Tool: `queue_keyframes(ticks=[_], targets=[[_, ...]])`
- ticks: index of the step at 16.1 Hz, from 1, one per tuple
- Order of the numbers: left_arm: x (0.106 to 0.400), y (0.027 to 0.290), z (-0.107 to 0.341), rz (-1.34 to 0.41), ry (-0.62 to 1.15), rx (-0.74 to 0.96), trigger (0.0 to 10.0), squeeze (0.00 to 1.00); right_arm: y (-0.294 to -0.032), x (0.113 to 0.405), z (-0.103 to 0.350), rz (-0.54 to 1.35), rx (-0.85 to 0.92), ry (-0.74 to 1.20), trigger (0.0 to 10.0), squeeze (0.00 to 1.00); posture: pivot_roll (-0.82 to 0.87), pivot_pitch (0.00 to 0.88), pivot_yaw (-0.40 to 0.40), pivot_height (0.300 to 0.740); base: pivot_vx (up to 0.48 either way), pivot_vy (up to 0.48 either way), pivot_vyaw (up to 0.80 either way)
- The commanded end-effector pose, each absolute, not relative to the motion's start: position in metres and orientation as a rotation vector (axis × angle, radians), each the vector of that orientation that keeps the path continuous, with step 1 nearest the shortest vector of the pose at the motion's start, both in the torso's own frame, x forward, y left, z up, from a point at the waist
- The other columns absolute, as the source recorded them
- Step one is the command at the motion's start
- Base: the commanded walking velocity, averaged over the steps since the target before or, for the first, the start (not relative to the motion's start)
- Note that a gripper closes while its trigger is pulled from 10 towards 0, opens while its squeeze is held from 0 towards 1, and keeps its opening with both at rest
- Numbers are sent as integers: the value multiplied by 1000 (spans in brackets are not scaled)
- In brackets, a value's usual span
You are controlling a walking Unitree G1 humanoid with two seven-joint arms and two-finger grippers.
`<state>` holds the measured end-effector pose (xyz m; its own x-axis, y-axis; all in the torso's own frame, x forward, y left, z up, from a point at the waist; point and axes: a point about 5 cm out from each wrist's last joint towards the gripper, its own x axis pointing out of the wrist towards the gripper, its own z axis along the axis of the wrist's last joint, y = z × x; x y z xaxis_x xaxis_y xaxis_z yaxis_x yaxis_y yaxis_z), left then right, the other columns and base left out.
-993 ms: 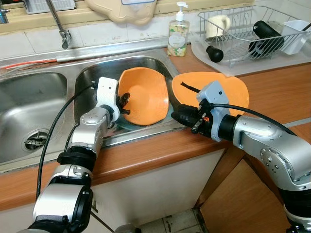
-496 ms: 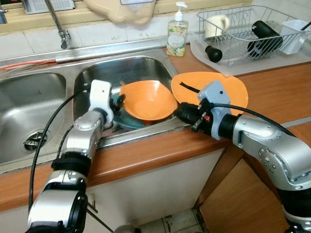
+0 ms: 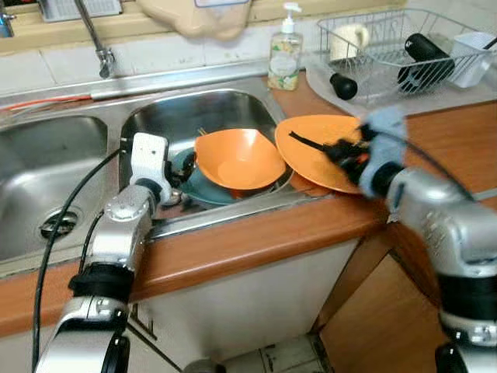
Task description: Kitchen organization
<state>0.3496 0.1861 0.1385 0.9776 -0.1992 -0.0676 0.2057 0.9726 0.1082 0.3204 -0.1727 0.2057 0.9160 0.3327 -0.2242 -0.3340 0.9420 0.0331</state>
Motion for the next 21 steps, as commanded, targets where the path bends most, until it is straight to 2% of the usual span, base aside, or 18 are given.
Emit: queue_keyframes(ticks=[1, 3, 6, 7, 8, 9, 10, 11, 12, 13, 14, 15, 16, 18, 19, 20, 21], targets=[[348, 185, 144, -217, 44, 135, 10000, 1000, -179, 324, 208, 306, 13, 227, 10000, 1000, -26, 0, 85, 740, 0, 0, 0], [340, 170, 150, -303, 25, 106, 10000, 1000, -200, 334, 205, 161, 83, 263, 10000, 1000, -28, 0, 81, 740, 0, 0, 0], [335, 155, 152, -391, 21, -9, 10000, 1000, -219, 343, 199, 54, 143, 300, 10000, 1000, -29, 0, 77, 740, 0, 0, 0], [332, 142, 150, -470, 66, -125, 10000, 322, -233, 351, 194, -4, 196, 331, 10000, 1000, -29, 0, 73, 740, 0, 0, 0], [331, 131, 149, -524, 104, -200, 10000, 0, -239, 355, 190, -22, 219, 350, 10000, 1000, -28, 0, 68, 740, 0, 0, 0], [331, 127, 150, -541, 121, -235, 10000, 0, -241, 357, 188, -22, 229, 358, 10000, 1000, -27, 0, 66, 740, 0, 0, 0], [335, 119, 149, -546, 165, -303, 10000, 0, -242, 359, 185, -10, 254, 367, 10000, 788, -26, 0, 63, 740, 0, 0, 0], [341, 115, 148, -535, 185, -325, 10000, 0, -243, 360, 183, -10, 272, 371, 10000, 267, -27, 0, 63, 740, 0, 0, 0], [348, 113, 148, -511, 198, -360, 10000, 0, -245, 362, 181, -24, 274, 372, 10000, 0, -31, 0, 64, 740, 0, 0, 0], [351, 111, 149, -510, 202, -378, 10000, 0, -247, 362, 181, -33, 282, 369, 10000, 0, -31, 0, 64, 740, 0, 0, 0], [359, 106, 151, -515, 227, -493, 10000, 0, -252, 365, 179, -51, 332, 361, 10000, 0, -37, 0, 70, 740, 0, 0, 0], [360, 104, 152, -517, 232, -524, 10000, 0, -253, 365, 178, -51, 346, 361, 10000, 0, -37, 0, 70, 740, 0, 0, 0], [363, 101, 152, -528, 250, -578, 10000, 1000, -253, 366, 177, -40, 370, 364, 10000, 0, -44, 0, 77, 740, 0, 0, 0], [369, 98, 148, -493, 273, -675, 10000, 1000, -250, 364, 175, 6, 396, 369, 10000, 0, -47, 0, 79, 740, 0, 0, 0], [373, 95, 143, -477, 299, -703, 10000, 557, -245, 364, 174, 46, 367, 377, 10000, 0, -47, 0, 79, 740, 0, 0, 0], [375, 92, 141, -463, 314, -742, 10000, 0, -239, 364, 173, 79, 366, 385, 10000, 0, -49, 0, 80, 740, 0, 0, 0], [376, 91, 140, -459, 320, -756, 10000, 0, -236, 364, 173, 101, 364, 386, 10000, 0, -49, 0, 80, 740, 0, 0, 0]])
